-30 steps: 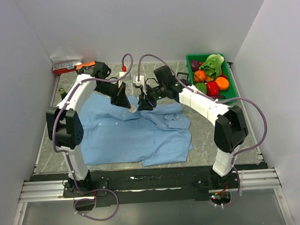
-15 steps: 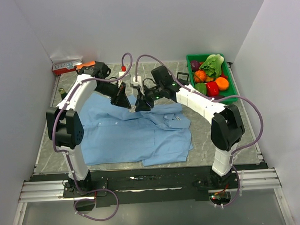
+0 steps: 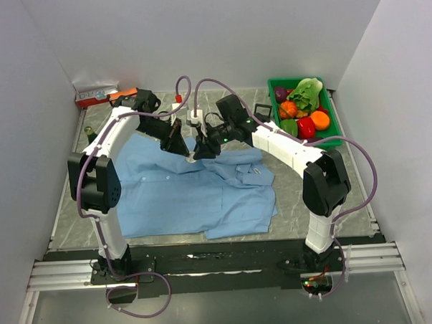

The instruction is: Remove the brooch from the garment

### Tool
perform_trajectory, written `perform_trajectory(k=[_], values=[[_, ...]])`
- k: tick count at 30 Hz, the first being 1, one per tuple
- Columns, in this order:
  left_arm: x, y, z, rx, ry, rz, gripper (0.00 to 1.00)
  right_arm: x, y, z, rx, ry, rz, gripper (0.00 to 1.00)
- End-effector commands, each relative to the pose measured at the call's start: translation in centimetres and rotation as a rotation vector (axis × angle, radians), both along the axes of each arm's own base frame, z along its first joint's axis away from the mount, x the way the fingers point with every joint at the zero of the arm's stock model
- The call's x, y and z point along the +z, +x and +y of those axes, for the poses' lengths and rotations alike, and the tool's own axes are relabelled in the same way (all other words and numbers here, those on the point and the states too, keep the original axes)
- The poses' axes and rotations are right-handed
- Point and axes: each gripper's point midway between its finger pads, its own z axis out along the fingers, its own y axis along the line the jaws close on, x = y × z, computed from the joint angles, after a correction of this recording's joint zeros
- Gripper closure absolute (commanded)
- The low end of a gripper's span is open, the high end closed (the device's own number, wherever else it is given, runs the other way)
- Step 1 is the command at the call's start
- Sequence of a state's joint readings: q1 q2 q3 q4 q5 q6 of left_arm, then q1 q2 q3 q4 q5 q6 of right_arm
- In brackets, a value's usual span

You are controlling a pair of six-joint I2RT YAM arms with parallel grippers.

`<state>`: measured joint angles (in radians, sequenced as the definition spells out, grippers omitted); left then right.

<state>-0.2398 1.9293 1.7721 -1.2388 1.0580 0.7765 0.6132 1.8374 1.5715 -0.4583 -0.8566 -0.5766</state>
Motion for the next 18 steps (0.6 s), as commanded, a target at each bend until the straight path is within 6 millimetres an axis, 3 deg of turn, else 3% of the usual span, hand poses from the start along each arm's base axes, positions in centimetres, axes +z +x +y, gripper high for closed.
perform_trajectory(k=[1,8,18], values=[[1.77,0.51,-0.79,-0.015,-0.061,-0.041,0.98,1.97,0.19,1.27,0.025,0.043,-0.035,0.64],[1.71,0.52,-0.85,-0.016,-0.061,-0.038,0.98,1.72,0.1,1.54,0.027,0.035,-0.042,0.69],[1.88,0.64,-1.0,-0.017,-0.071,-0.036,0.98,1.18,0.12,1.83,0.022,0.022,-0.039,0.67]])
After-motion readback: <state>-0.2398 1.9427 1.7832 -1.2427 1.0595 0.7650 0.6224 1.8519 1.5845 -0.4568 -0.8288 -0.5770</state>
